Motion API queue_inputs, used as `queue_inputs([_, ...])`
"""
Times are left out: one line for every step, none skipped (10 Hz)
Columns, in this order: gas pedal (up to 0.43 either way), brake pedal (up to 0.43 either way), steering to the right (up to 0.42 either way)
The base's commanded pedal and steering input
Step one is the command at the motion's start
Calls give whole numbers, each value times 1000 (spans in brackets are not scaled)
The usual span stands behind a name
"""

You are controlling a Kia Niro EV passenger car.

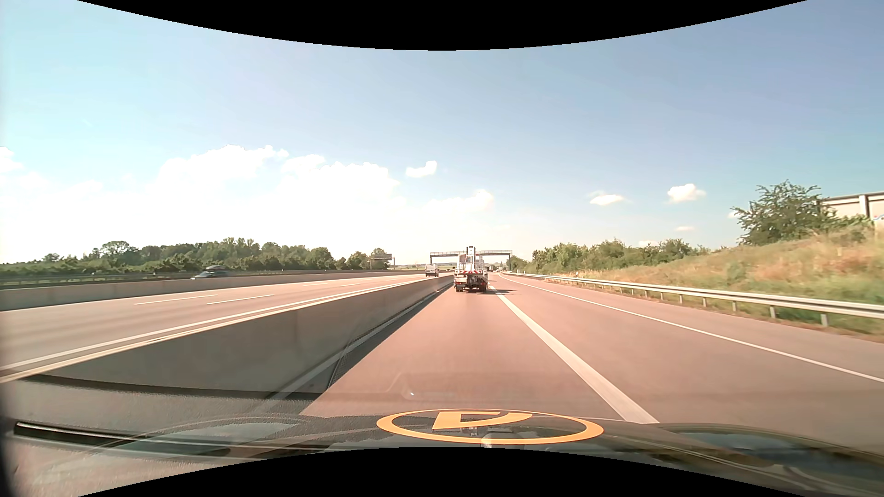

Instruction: Follow the waypoints while adhering to traffic rules and regulations

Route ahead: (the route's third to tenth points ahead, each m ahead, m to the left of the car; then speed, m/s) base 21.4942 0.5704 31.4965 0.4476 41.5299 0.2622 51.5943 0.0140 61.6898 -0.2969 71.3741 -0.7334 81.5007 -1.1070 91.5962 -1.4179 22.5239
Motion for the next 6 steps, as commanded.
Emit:
queue_inputs([260, 0, 2])
queue_inputs([260, 0, 2])
queue_inputs([280, 0, 2])
queue_inputs([280, 0, 2])
queue_inputs([280, 0, 2])
queue_inputs([280, 0, 2])
